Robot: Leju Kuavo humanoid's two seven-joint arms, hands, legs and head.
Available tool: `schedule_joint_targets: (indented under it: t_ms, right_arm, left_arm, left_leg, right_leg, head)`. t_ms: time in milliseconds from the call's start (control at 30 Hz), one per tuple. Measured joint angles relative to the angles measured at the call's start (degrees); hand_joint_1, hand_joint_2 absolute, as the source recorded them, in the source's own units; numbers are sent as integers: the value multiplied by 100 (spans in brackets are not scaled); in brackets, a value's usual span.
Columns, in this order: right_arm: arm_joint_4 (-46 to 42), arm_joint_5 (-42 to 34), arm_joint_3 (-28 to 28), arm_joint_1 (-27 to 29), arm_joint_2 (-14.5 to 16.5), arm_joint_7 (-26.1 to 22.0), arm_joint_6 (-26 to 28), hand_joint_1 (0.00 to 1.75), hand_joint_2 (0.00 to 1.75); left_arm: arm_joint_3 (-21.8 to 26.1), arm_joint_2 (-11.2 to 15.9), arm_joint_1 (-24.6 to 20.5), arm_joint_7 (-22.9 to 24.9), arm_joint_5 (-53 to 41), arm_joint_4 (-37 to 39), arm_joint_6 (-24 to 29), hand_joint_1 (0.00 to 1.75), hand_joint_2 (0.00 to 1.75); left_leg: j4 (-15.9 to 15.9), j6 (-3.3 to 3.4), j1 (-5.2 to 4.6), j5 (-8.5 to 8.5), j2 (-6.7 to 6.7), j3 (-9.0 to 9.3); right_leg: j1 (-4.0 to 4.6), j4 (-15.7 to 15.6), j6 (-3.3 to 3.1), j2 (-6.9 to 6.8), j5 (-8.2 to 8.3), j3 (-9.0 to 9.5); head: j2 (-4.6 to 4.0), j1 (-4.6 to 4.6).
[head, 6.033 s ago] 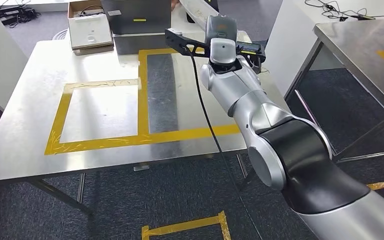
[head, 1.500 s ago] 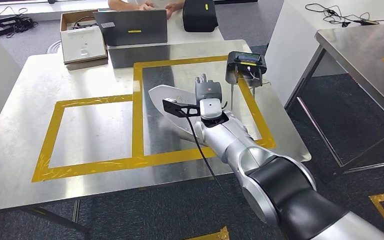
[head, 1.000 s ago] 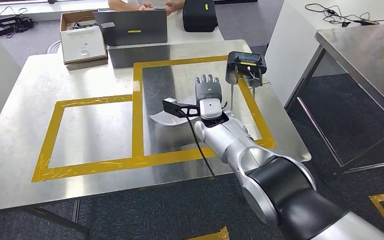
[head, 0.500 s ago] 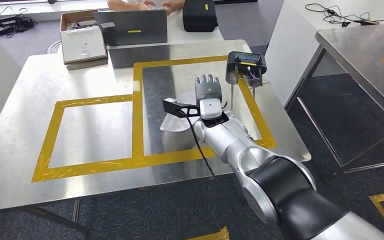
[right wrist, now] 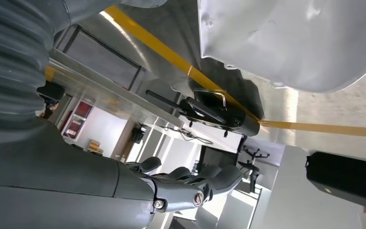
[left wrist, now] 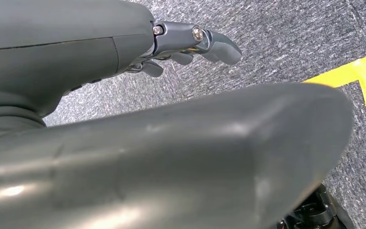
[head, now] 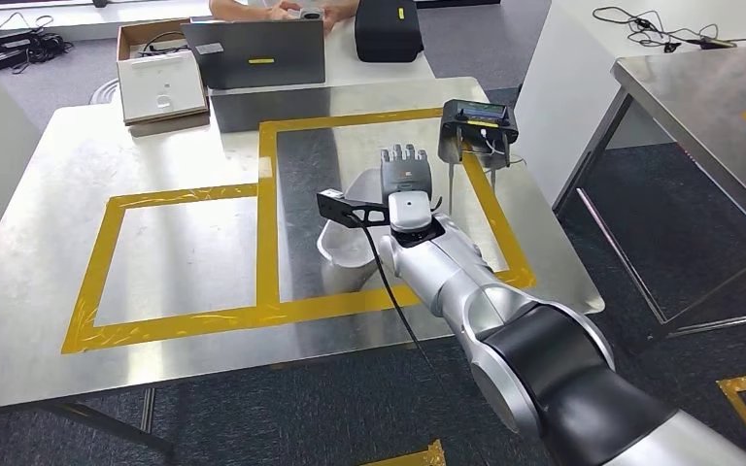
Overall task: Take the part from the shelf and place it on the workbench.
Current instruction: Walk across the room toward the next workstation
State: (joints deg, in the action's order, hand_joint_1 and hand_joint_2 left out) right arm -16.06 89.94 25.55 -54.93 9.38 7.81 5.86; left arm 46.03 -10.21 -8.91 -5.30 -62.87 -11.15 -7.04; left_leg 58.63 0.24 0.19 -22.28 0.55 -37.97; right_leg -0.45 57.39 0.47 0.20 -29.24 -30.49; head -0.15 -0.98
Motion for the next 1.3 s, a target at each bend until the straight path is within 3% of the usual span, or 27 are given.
schedule_joint_targets:
  t_ms: [633,1300]
  right_arm:
    - [0,-23,-10,-40,-93,24,161,0,175]
    - [-52,0,-116,-1086,-272,41,160,0,175]
  left_arm:
    - [0,0,0,25,-51,0,0,0,0]
    - [-2,-2,-15,31,-54,-2,0,0,0]
  left_leg:
    - [0,0,0,0,-1,1]
    - [0,0,0,0,-2,6]
  right_leg:
    - [0,0,0,0,1,1]
    - [0,0,3,2,3,8]
  head:
    - [0,0]
    - [0,0]
